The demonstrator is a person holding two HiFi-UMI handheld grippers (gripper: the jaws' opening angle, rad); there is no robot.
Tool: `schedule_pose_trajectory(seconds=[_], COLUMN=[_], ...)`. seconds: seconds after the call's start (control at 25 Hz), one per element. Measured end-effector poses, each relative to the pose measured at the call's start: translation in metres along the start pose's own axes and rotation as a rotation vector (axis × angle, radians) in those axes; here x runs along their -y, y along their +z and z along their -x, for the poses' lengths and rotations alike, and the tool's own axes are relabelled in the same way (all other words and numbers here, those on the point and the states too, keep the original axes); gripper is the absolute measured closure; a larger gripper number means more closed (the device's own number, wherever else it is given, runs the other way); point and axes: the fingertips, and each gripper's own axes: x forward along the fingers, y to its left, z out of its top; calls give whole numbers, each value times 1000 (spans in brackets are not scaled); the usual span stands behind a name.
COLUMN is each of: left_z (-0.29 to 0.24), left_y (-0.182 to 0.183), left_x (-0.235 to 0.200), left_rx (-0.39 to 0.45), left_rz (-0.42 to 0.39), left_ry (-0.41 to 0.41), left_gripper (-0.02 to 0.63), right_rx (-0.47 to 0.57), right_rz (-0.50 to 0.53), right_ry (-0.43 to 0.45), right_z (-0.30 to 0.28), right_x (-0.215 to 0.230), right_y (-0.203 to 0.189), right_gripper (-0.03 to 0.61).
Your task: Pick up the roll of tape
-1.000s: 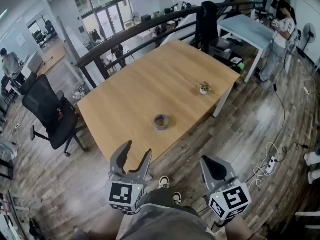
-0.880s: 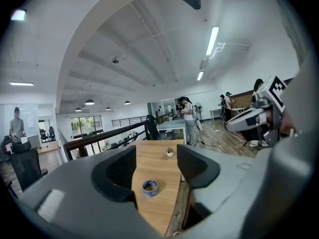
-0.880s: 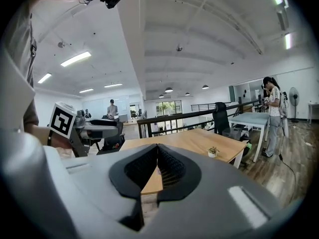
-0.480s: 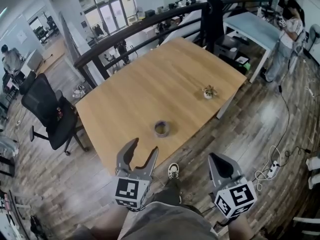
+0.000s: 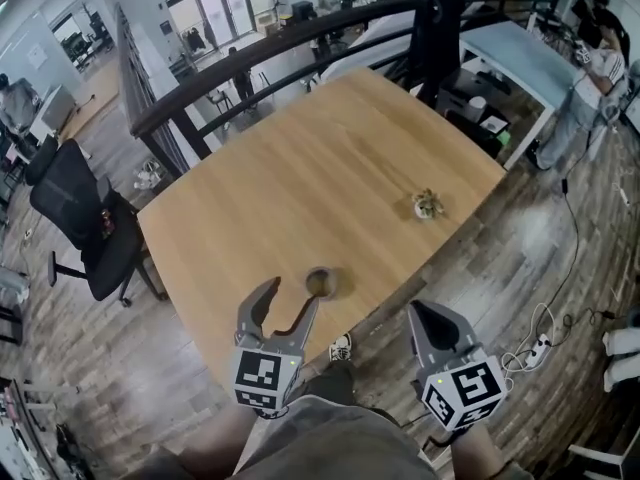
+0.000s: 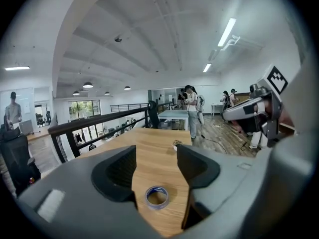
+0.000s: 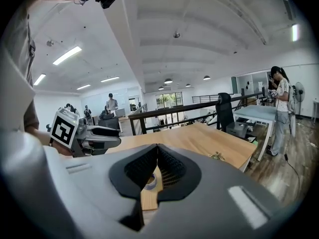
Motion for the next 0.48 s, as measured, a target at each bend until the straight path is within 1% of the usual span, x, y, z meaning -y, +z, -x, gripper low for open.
schedule_pose_trajectory(seconds=[0.2,0.48], left_z=[-38,-80], left_y=[-8,-22], left_x=[-26,-54], left_rx=[-53,-104], left_rz=[102,127], left_ry=[1,-3], left_gripper=[356,357], right_rx=[-45,-85], right_rz=[6,9], right_ry=[25,64], right_z=[-54,-114], right_x=[18,30], right_y=[17,24], right_gripper=[568,568])
